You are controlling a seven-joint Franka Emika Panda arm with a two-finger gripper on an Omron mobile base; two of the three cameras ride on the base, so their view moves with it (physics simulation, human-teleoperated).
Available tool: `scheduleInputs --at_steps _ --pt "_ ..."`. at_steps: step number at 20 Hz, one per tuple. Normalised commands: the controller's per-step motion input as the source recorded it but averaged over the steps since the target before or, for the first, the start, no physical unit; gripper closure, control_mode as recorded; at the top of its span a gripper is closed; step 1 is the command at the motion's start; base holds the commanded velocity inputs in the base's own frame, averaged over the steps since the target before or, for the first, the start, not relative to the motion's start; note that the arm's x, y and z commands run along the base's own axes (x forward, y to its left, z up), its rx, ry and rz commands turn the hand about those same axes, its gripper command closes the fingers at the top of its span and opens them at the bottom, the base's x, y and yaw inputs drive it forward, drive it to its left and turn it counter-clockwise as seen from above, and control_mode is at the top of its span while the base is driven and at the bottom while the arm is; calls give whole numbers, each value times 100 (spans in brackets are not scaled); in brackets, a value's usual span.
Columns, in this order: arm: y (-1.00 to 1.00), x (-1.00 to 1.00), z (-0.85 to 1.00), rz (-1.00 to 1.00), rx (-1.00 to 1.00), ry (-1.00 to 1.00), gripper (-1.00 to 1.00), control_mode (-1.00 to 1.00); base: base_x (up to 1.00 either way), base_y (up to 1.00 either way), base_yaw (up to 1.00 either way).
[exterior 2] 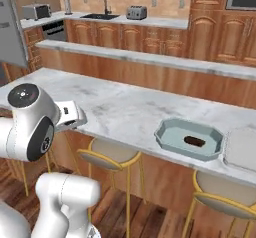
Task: Place the cold items (carrot and sweet potato) from the fridge in one tupperware on the dining counter. Place the warm items (kebab skewer and hot dog) in the stove area in another tupperware.
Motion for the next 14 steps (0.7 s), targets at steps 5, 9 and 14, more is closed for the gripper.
scheduleInputs --at_steps 5,9,14 --pt "0 0 0 0 0 0 -100 100 -5 93 67" --pt "0 0 0 0 0 0 -100 100 1 88 63" --pt "0 0 0 0 0 0 -100 100 43 79 47"
